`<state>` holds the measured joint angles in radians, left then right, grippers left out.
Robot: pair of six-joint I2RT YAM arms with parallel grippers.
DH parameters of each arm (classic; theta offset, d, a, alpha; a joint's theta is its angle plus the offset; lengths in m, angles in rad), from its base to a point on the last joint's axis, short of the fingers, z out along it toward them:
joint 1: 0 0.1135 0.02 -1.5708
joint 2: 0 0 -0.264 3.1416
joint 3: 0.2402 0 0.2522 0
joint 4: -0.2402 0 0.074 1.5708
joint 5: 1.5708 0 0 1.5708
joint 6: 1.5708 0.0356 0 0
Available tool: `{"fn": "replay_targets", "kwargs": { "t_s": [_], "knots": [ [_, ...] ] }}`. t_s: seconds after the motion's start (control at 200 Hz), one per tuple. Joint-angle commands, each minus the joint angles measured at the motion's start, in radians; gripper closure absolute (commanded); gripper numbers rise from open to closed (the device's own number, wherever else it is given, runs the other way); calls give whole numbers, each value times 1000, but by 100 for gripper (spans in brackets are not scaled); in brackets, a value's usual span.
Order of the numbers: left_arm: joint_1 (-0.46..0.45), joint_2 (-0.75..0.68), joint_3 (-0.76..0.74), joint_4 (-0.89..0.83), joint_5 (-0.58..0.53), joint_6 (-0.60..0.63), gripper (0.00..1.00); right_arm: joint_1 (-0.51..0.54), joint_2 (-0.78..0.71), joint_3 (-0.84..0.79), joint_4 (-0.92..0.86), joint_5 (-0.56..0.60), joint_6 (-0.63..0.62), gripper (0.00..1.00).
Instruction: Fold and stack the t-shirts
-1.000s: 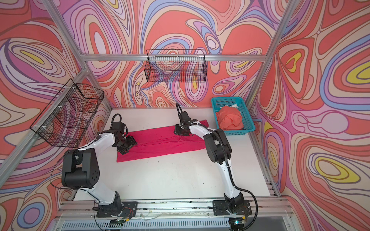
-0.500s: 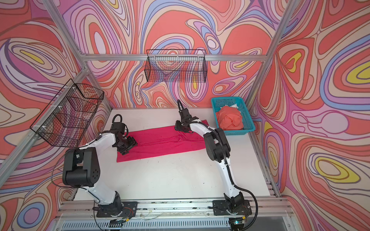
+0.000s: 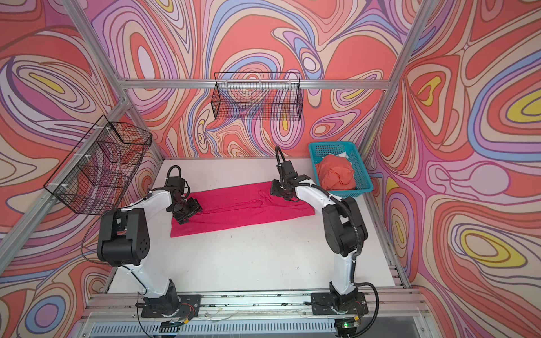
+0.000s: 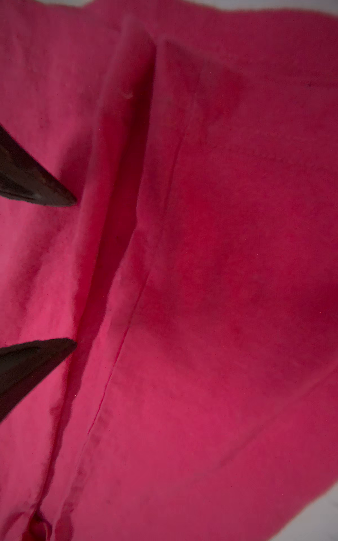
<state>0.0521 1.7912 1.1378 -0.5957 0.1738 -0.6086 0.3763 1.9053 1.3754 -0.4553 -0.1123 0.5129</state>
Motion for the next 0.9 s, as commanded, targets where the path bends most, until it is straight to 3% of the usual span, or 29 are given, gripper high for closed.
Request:
{"fn": "replay_targets", "kwargs": {
  "t_s": [0.0,0.24,0.481,0.766,0.896],
  "knots": [
    [0,23,36,-32,-31,31,26,-35,-36,-111,2,17,39,47],
    [8,42,19,-39,-51,32,26,-144,-108,-285,26,85,27,47],
    [17,64,24,-61,-74,37,26,-217,-101,-328,12,119,-15,47],
    [10,0,49,-85,-61,47,26,-204,-129,-275,-11,104,-29,47],
    [-22,-36,165,-129,-103,107,25,-141,-138,-158,-81,109,-32,46]
  ]
}}
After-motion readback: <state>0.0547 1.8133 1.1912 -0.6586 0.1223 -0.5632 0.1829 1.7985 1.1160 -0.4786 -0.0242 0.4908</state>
